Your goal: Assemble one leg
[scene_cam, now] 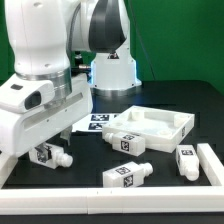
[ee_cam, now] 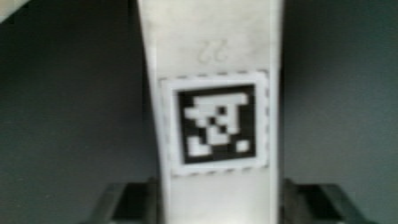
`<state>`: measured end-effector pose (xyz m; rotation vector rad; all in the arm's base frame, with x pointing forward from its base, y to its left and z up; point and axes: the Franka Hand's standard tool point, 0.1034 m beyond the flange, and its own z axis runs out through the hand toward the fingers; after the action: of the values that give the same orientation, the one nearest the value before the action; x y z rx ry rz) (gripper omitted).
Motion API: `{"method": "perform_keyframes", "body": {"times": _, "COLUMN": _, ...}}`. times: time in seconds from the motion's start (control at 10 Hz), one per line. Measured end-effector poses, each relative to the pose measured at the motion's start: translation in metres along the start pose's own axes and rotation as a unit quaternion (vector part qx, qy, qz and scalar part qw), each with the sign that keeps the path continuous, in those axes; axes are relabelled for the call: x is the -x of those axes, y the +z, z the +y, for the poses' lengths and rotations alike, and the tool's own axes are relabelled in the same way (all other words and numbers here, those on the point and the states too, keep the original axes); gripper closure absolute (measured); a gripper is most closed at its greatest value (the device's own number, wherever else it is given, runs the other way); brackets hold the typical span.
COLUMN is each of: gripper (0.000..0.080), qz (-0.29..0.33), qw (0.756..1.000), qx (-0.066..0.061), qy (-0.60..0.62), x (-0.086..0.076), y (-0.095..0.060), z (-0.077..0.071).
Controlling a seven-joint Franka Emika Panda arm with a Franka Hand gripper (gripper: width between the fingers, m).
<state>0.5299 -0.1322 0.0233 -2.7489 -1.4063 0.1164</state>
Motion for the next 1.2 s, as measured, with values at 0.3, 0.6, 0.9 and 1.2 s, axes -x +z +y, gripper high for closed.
{"method": "perform_keyframes", "body": {"times": 0.3, "gripper": 0.018, "qz": -0.001, "qw": 1.0, "qx": 0.002, "qy": 0.002, "x": -0.003, "y": -0.002, "z": 0.0}}
{"method": "perform_keyframes", "body": {"times": 0.6, "gripper": 0.0151, "qz": -0.012, "qw": 0.997, "qx": 0.007, "qy": 0.076, "x": -0.052, "y": -0.046, "z": -0.002}}
{"method": "perform_keyframes", "body": {"times": 0.9, "gripper": 0.0151, "qz": -0.001, "qw": 0.989, "qx": 0.016, "qy": 0.145, "x": -0.088, "y": -0.057, "z": -0.002}}
{"method": "perform_keyframes", "body": {"times": 1.2, "gripper": 0.0151, "qz": 0.007, "qw": 0.993, "qx": 0.016, "qy": 0.114, "x": -0.089, "y": -0.031, "z": -0.047}}
